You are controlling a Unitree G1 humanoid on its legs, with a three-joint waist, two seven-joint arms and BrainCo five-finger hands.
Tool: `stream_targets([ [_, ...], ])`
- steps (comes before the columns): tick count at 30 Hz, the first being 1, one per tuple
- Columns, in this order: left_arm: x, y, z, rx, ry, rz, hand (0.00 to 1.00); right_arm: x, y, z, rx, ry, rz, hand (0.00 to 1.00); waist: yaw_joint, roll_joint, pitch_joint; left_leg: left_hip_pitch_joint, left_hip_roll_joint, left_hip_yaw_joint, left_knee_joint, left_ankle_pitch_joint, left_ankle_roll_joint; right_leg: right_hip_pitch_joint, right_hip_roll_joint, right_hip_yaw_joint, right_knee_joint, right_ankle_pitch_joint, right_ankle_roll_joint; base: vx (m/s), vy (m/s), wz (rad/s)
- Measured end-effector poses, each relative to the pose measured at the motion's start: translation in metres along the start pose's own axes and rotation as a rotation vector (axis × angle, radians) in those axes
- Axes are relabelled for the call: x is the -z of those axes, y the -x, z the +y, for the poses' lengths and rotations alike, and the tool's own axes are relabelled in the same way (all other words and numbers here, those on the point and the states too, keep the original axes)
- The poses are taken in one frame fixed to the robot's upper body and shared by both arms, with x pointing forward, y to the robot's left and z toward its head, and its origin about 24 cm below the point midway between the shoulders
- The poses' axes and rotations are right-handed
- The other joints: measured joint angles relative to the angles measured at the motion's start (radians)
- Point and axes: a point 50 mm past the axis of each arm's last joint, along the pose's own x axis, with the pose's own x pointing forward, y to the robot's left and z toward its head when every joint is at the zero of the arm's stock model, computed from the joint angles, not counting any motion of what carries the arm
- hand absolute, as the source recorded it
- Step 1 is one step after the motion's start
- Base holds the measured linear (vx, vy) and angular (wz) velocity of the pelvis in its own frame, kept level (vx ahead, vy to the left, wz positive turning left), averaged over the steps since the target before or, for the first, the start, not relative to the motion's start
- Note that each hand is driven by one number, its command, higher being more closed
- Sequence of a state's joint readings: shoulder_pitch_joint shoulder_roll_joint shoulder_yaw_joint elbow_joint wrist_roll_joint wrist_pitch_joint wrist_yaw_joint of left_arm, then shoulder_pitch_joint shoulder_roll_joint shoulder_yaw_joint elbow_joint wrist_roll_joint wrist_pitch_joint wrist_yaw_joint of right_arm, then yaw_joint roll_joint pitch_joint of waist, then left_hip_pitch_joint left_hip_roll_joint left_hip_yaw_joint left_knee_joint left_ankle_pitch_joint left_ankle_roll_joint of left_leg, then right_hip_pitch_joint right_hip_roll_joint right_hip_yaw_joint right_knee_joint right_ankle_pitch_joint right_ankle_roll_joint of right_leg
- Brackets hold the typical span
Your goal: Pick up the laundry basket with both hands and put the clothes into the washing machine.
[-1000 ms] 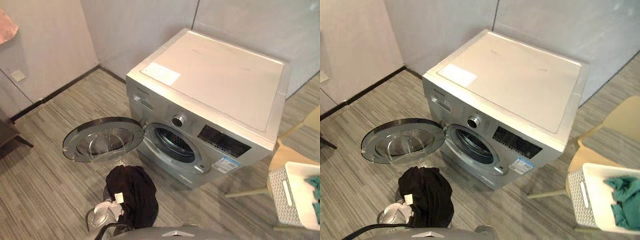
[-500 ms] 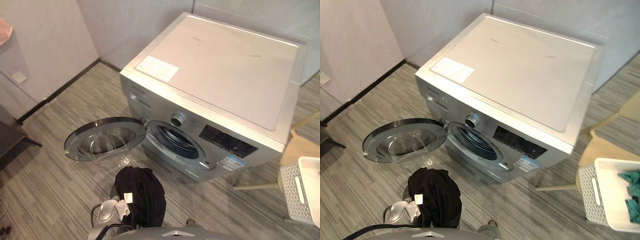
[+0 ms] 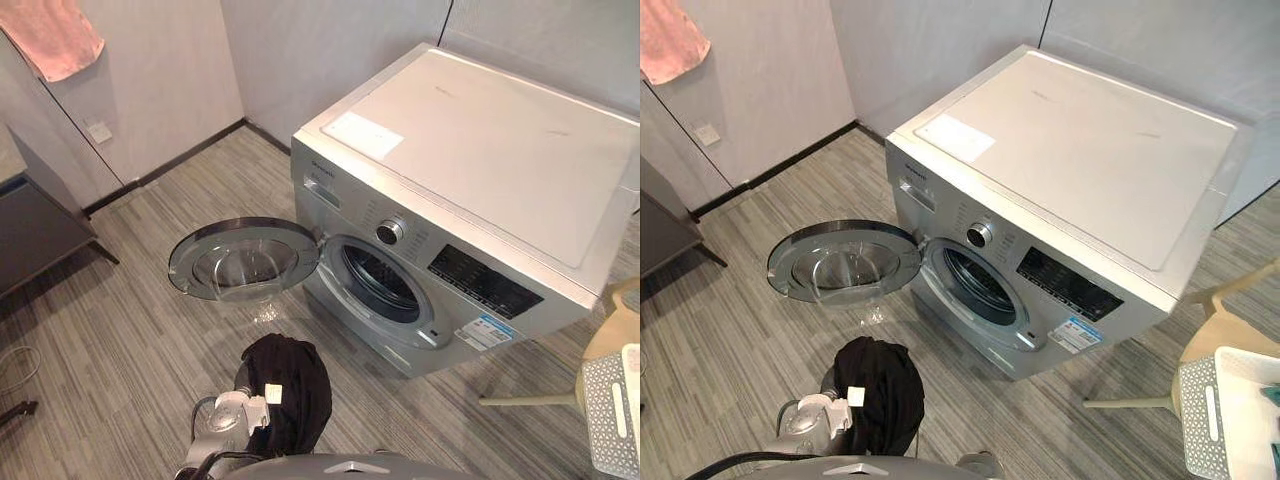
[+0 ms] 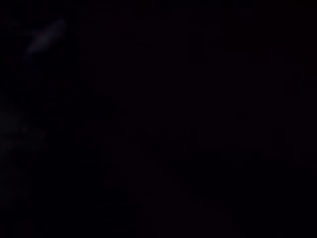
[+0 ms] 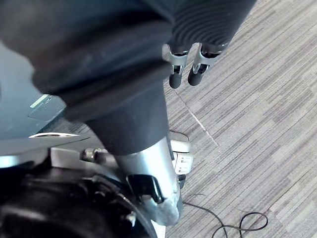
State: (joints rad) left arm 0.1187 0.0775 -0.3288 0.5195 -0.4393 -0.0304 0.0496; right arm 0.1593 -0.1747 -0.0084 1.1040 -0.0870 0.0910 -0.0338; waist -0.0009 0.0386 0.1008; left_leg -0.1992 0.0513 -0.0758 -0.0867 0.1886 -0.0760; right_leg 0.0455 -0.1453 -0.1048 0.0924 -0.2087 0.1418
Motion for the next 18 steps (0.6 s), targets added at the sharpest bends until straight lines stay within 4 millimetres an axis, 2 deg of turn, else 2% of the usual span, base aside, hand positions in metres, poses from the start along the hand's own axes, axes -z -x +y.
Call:
stream_targets([
  [2, -0.006, -0.003, -0.002, -0.001, 0.005, -0.015, 1.0, -0.006, 0.0, 0.001, -0.004, 0.027, -0.026, 0.0, 0.0, -0.017, 0.007, -0.031, 0.003, 0.024, 0.005, -0.027, -0.012, -0.045, 0.0, 0.056, -0.008, 0.005, -0.023, -0.1, 0.057, -0.36],
  [3, -0.009, -0.005, -0.005, 0.001, 0.019, -0.025, 1.0, -0.009, 0.0, 0.001, -0.003, 0.042, -0.037, 0.0, 0.006, -0.021, 0.012, -0.047, 0.002, 0.047, 0.033, -0.015, 0.01, -0.077, -0.003, 0.084, -0.008, 0.011, -0.03, -0.01, 0.072, -0.8],
  [4, -0.014, -0.007, -0.007, -0.003, 0.035, -0.039, 1.0, -0.015, -0.001, 0.0, 0.002, 0.049, -0.05, 0.0, 0.007, -0.017, 0.022, -0.053, 0.009, 0.056, 0.031, -0.009, 0.009, -0.103, 0.009, 0.113, -0.01, 0.019, -0.037, 0.02, 0.061, -0.94],
  [5, -0.03, -0.012, -0.01, 0.004, 0.034, -0.086, 1.0, -0.027, -0.001, 0.002, 0.002, 0.051, -0.082, 0.0, -0.006, -0.018, 0.048, -0.068, 0.013, 0.085, 0.031, -0.007, 0.01, -0.131, 0.011, 0.146, -0.013, 0.033, -0.055, -0.01, 0.06, -0.83],
  [6, -0.046, -0.016, -0.011, 0.008, 0.039, -0.136, 1.0, -0.036, -0.001, 0.004, 0.0, 0.055, -0.107, 0.0, -0.014, -0.034, 0.073, -0.087, 0.016, 0.107, 0.036, -0.007, 0.01, -0.161, 0.011, 0.167, -0.013, 0.045, -0.057, -0.04, 0.05, -0.81],
  [7, -0.072, -0.023, -0.015, 0.006, 0.06, -0.213, 1.0, -0.05, -0.002, 0.007, 0.004, 0.063, -0.142, 0.0, -0.016, -0.057, 0.111, -0.123, 0.031, 0.143, 0.065, -0.007, 0.01, -0.207, 0.012, 0.205, -0.011, 0.083, -0.054, -0.05, 0.025, -0.69],
  [8, -0.087, -0.026, -0.016, 0.007, 0.072, -0.256, 1.0, -0.057, -0.001, 0.008, 0.007, 0.066, -0.161, 0.0, -0.013, -0.067, 0.13, -0.147, 0.035, 0.161, 0.093, -0.014, 0.018, -0.227, 0.012, 0.221, -0.011, 0.103, -0.044, -0.08, 0.007, -0.81],
  [9, -0.114, -0.03, -0.021, 0.01, 0.091, -0.335, 1.0, -0.067, -0.001, 0.008, 0.012, 0.085, -0.19, 0.0, -0.011, -0.079, 0.162, -0.194, 0.044, 0.192, 0.151, -0.039, 0.022, -0.267, 0.013, 0.255, -0.014, 0.128, -0.028, -0.08, 0.005, -0.78],
  [10, -0.132, -0.031, -0.023, 0.006, 0.119, -0.393, 1.0, -0.072, -0.001, 0.008, 0.015, 0.093, -0.203, 0.0, -0.011, -0.085, 0.179, -0.225, 0.055, 0.219, 0.2, -0.062, 0.021, -0.295, 0.015, 0.286, -0.019, 0.153, -0.013, -0.08, 0.004, -1.01],
  [13, -0.179, -0.029, -0.015, -0.047, 0.212, -0.551, 1.0, -0.092, 0.001, 0.004, 0.028, 0.079, -0.26, 0.0, -0.011, -0.087, 0.209, -0.318, 0.128, 0.33, 0.391, -0.174, 0.027, -0.368, 0.043, 0.417, -0.05, 0.211, -0.006, -0.02, -0.004, -1.46],
  [15, -0.208, -0.026, -0.013, -0.07, 0.256, -0.639, 1.0, -0.099, 0.005, 0.003, 0.025, 0.053, -0.307, 0.0, -0.034, -0.085, 0.217, -0.379, 0.175, 0.377, 0.485, -0.22, 0.037, -0.419, 0.064, 0.481, -0.072, 0.245, 0.002, 0.0, 0.0, -1.09],
  [17, -0.229, -0.024, -0.019, -0.062, 0.29, -0.692, 1.0, -0.104, 0.009, 0.003, 0.017, 0.017, -0.342, 0.0, -0.056, -0.078, 0.225, -0.42, 0.204, 0.389, 0.538, -0.25, 0.04, -0.46, 0.08, 0.504, -0.064, 0.259, 0.009, 0.02, -0.006, -0.67],
  [18, -0.243, -0.023, -0.027, -0.044, 0.318, -0.725, 1.0, -0.108, 0.012, 0.002, 0.013, -0.01, -0.378, 0.0, -0.057, -0.074, 0.25, -0.43, 0.232, 0.395, 0.582, -0.274, 0.038, -0.492, 0.107, 0.491, -0.004, 0.259, 0.01, 0.02, -0.013, -0.69],
])
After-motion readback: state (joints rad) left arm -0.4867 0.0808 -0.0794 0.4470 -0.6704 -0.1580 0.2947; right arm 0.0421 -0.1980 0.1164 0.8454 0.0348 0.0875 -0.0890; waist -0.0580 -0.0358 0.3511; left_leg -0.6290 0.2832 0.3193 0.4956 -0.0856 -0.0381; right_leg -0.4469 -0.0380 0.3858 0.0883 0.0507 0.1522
